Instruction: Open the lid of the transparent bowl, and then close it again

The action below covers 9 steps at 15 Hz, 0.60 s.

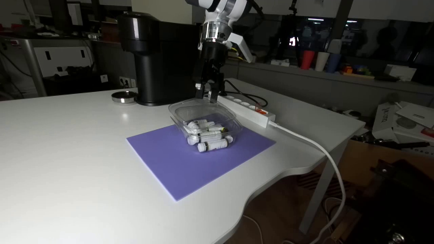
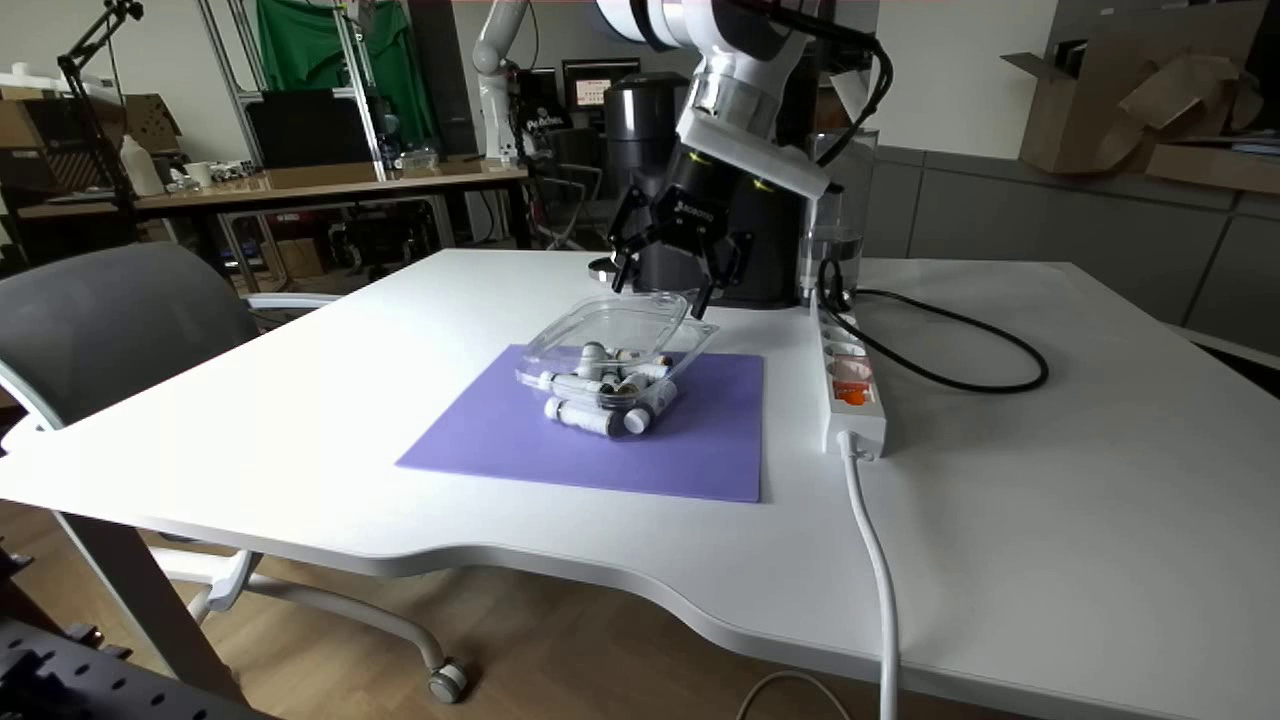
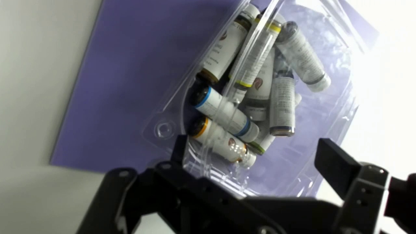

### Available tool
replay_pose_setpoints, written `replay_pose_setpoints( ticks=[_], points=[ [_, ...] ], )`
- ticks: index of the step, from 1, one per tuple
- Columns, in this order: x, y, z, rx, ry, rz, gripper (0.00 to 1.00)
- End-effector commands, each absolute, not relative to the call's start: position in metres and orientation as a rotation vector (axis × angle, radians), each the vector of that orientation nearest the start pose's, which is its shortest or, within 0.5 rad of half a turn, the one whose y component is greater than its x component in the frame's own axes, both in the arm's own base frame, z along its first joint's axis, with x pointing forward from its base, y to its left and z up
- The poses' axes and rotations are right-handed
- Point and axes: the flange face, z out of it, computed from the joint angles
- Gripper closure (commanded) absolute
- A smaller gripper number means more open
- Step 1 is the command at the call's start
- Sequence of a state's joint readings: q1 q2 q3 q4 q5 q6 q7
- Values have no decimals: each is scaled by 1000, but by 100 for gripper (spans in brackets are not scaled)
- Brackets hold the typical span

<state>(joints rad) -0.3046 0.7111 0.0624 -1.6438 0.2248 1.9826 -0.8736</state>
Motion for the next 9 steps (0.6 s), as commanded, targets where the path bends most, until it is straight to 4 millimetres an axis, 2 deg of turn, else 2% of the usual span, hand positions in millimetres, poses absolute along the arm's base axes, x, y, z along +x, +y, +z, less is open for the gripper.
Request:
replay_pose_setpoints(
  ticks=[1,6,9],
  points=[
    [628,-135,192,-2575,-722,244,0],
    [626,-115,215,-2531,-822,209,0],
    [628,-96,233,-2532,-907,182,0]
  ],
)
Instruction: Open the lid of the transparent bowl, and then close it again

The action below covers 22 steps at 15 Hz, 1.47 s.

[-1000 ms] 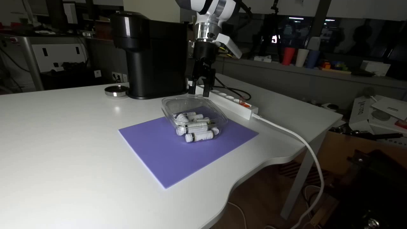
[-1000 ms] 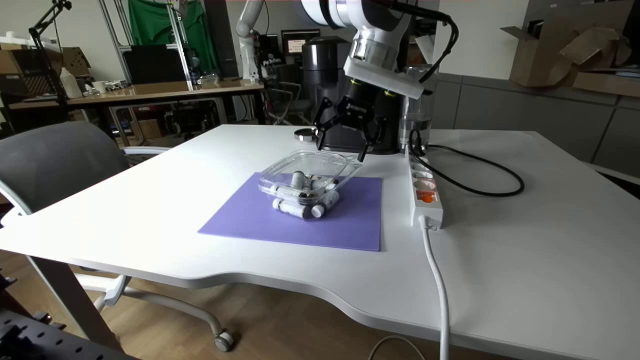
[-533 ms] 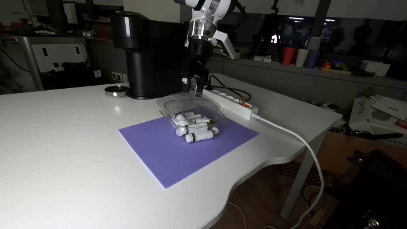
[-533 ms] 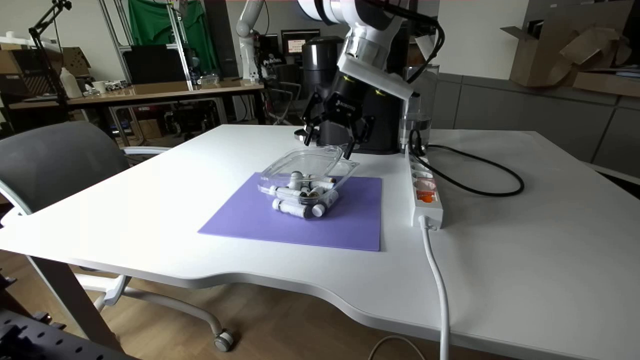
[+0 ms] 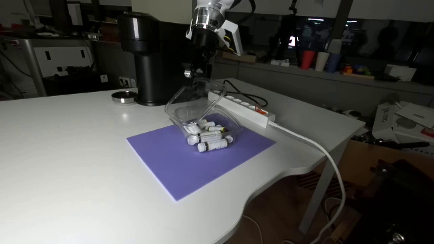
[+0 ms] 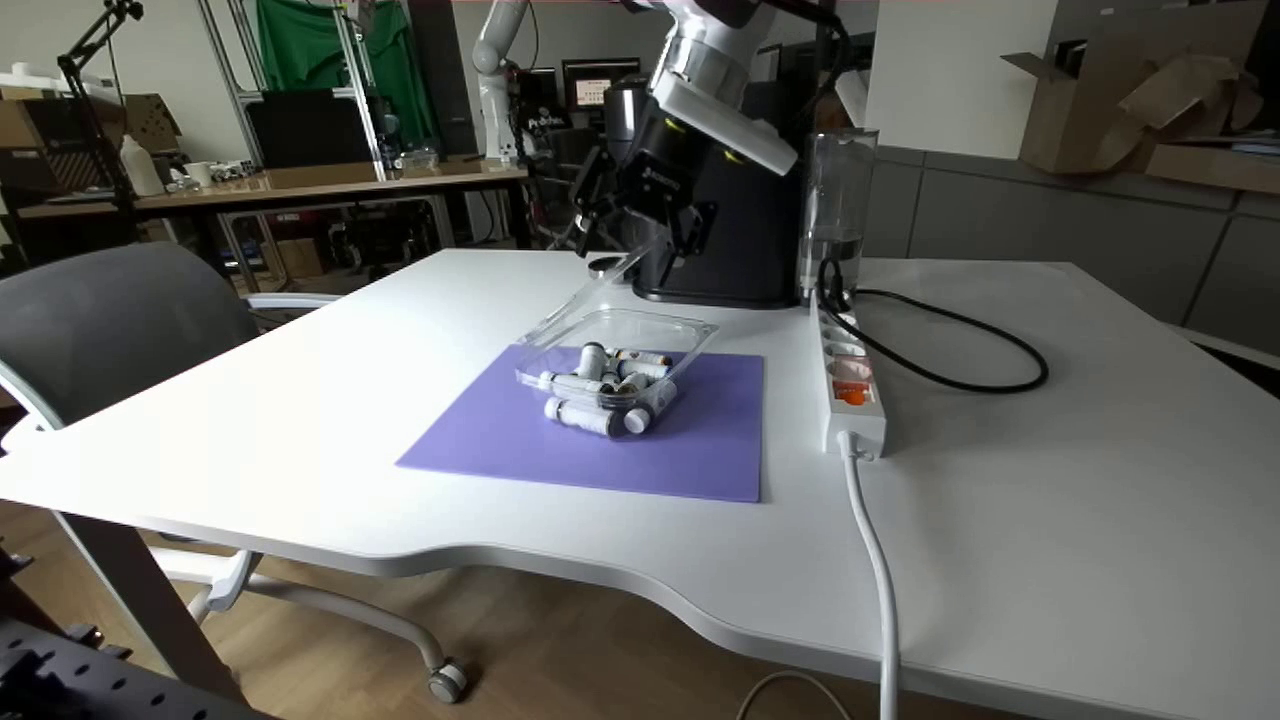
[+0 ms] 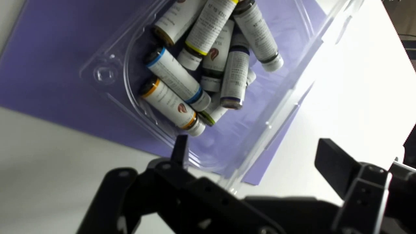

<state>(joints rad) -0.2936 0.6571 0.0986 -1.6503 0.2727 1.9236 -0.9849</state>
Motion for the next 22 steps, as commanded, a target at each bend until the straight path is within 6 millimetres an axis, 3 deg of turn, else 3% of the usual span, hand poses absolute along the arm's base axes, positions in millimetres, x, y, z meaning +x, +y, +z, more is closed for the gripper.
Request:
replay_pose_setpoints(
  ticks=[1,5,11,22],
  points=[
    [629,-88,238,-2534,-937,175,0],
    [632,-49,249,-2517,-1036,174,0],
    [631,15,249,-2483,-1168,190,0],
    [609,118,228,-2479,-1446,144,0]
  ],
)
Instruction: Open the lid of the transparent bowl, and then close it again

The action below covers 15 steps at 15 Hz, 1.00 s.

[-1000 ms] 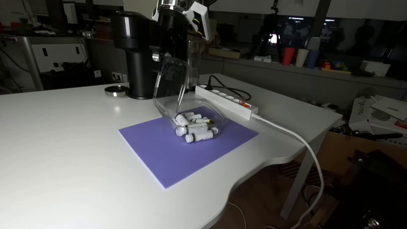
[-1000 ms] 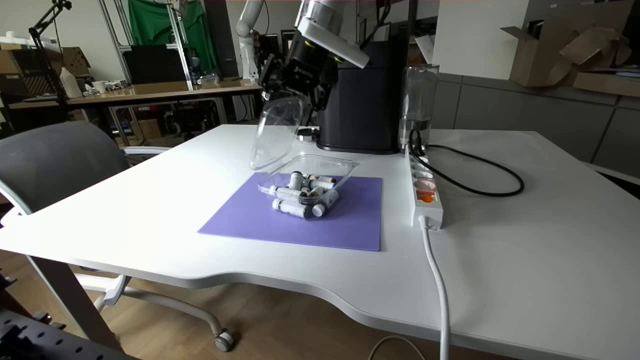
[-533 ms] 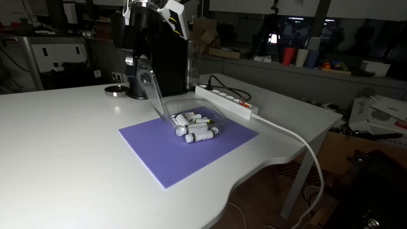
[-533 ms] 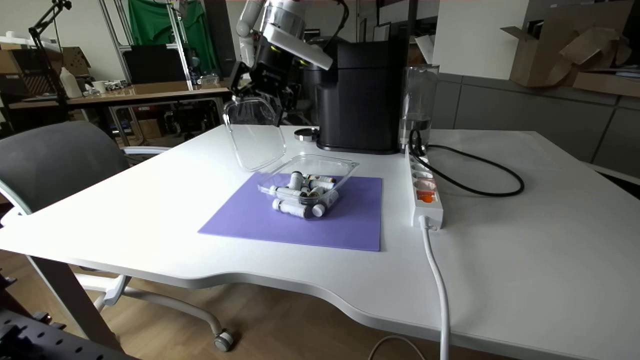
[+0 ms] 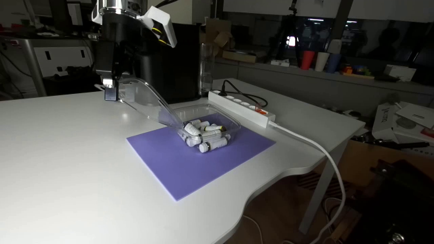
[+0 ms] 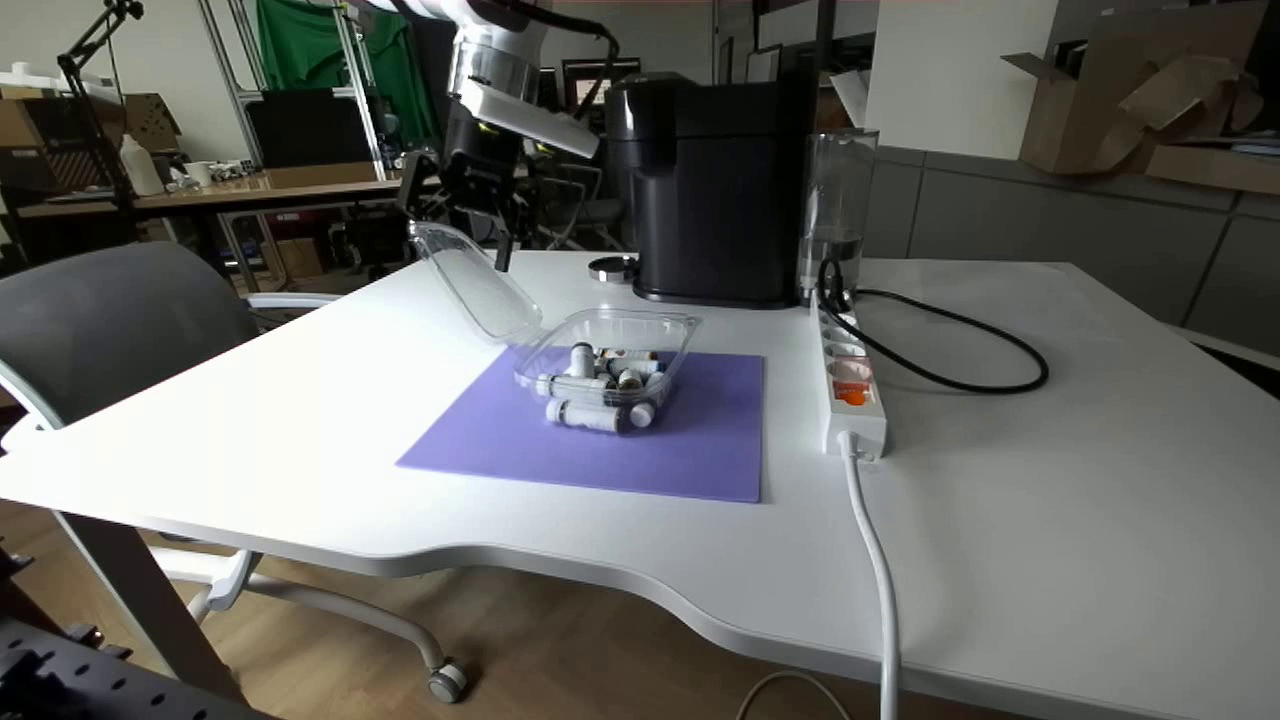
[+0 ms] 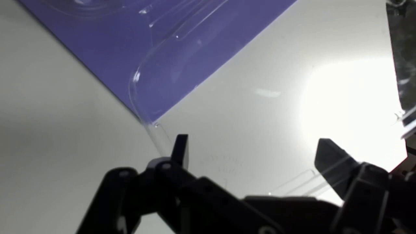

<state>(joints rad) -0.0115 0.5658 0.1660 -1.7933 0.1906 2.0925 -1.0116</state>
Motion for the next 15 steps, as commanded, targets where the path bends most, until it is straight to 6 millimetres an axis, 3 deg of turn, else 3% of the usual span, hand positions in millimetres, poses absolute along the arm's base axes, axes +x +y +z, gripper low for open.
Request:
replay_pose_setpoints(
  ticks=[1,7,11,15],
  points=[
    [610,126,227,-2521,-1438,85,0],
    [616,153,230,-2782,-1163,-212,0],
    [610,149,229,-2885,-1019,-41,0],
    [600,145,244,-2981,-876,42,0]
  ],
)
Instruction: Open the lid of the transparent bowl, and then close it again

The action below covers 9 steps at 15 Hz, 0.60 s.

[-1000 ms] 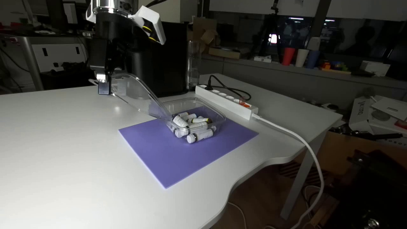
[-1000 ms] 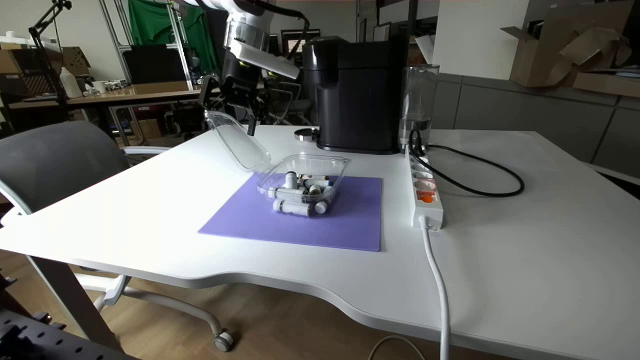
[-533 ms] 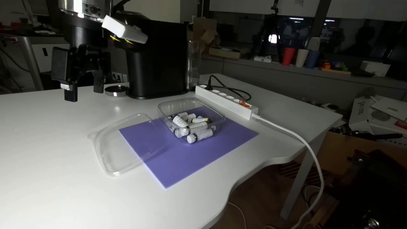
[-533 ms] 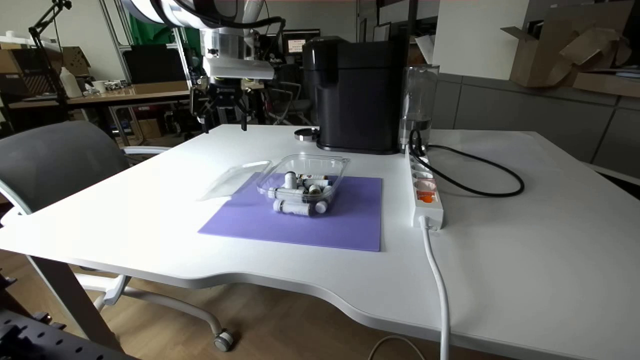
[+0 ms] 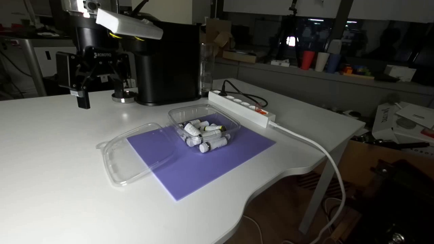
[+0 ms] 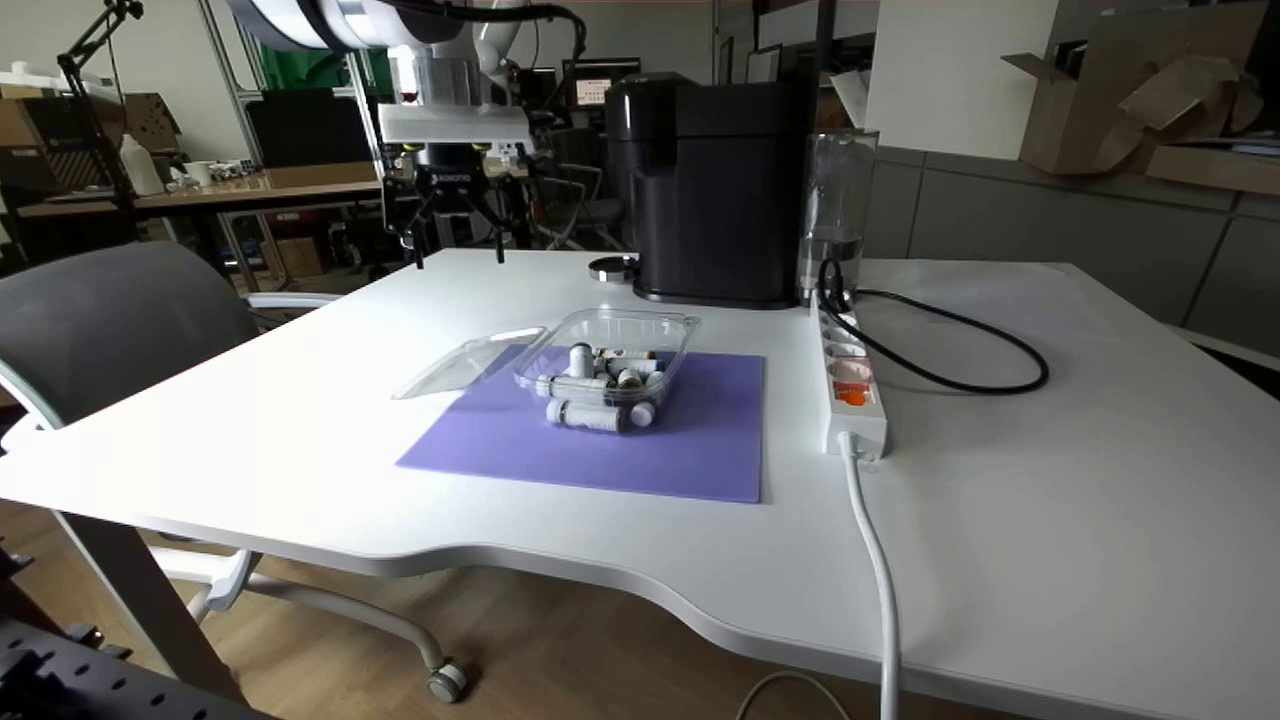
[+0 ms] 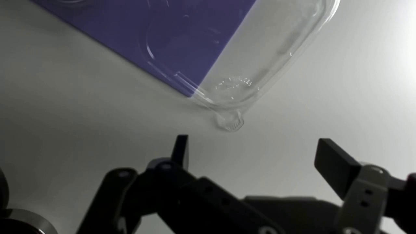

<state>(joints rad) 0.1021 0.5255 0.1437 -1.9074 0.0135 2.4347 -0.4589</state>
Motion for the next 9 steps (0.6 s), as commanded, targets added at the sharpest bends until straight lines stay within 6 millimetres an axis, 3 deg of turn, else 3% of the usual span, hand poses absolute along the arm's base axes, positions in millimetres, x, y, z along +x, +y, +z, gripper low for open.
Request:
replay_pose_setpoints(
  ticks=[1,5,9],
  points=[
    [597,144,249,-3001,-788,100,0],
    [580,137,267,-3101,-549,251,0],
    [554,121,280,-3116,-428,349,0]
  ],
)
